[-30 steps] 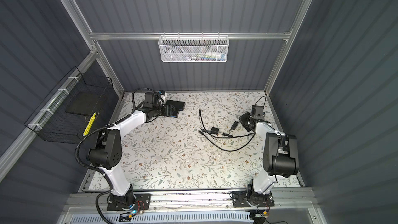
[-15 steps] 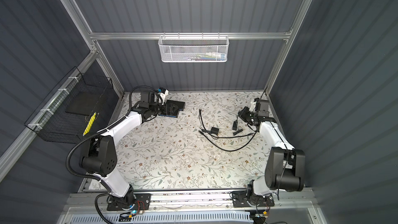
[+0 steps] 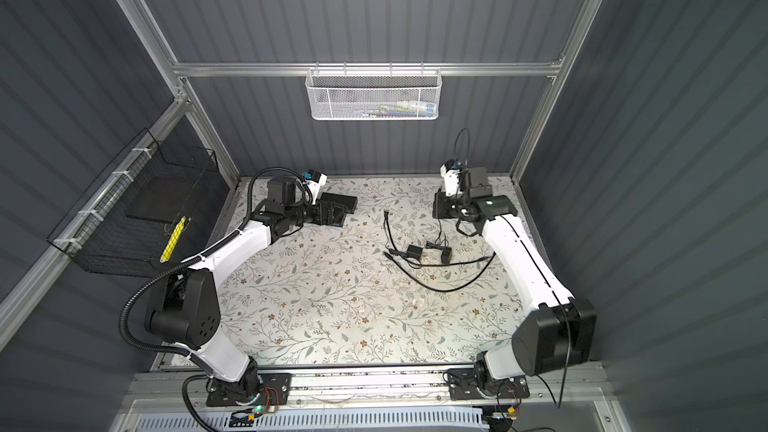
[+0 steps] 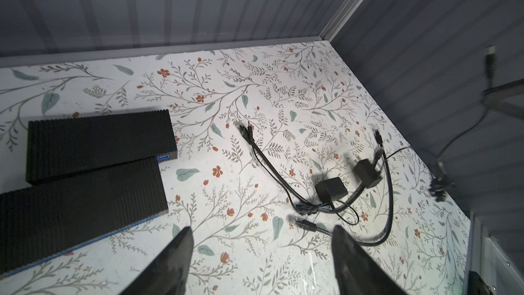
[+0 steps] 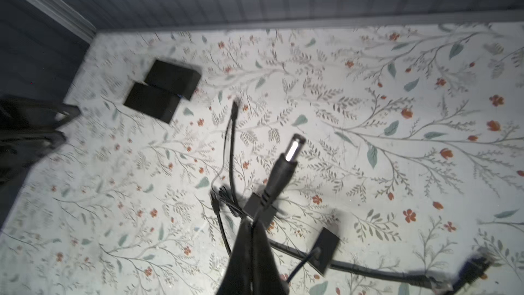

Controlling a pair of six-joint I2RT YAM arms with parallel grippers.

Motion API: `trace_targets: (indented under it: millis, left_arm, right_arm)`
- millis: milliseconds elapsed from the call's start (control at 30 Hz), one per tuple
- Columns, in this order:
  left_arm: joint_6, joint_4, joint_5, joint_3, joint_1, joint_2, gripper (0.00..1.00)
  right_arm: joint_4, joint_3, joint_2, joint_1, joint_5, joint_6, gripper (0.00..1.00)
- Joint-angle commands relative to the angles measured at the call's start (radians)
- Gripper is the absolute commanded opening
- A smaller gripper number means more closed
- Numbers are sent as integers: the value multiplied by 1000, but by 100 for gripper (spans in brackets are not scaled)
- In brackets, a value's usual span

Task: Insert the plug into the switch port

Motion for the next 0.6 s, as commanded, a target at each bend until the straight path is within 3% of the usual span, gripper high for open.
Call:
trace_targets:
  millis: [0, 167, 333, 433, 567]
  left_arm:
    - [12, -2, 29, -23, -8, -72, 77]
    - [14, -3, 35, -45, -8, -107, 77]
    - [-110, 191, 136, -125, -30, -103, 77]
    - [-154, 295, 160, -166, -96, -76, 78]
    - [-225, 430, 184, -180, -187, 10, 78]
  right_arm:
    - [-101, 7, 65, 71, 239, -63, 0]
    - [-95, 19, 113, 104, 328, -55, 0]
    - [-25, -26, 107, 124, 339, 8, 0]
    - [70, -90, 72, 124, 287, 105, 0]
    - [293, -223, -2, 124, 117, 225, 0]
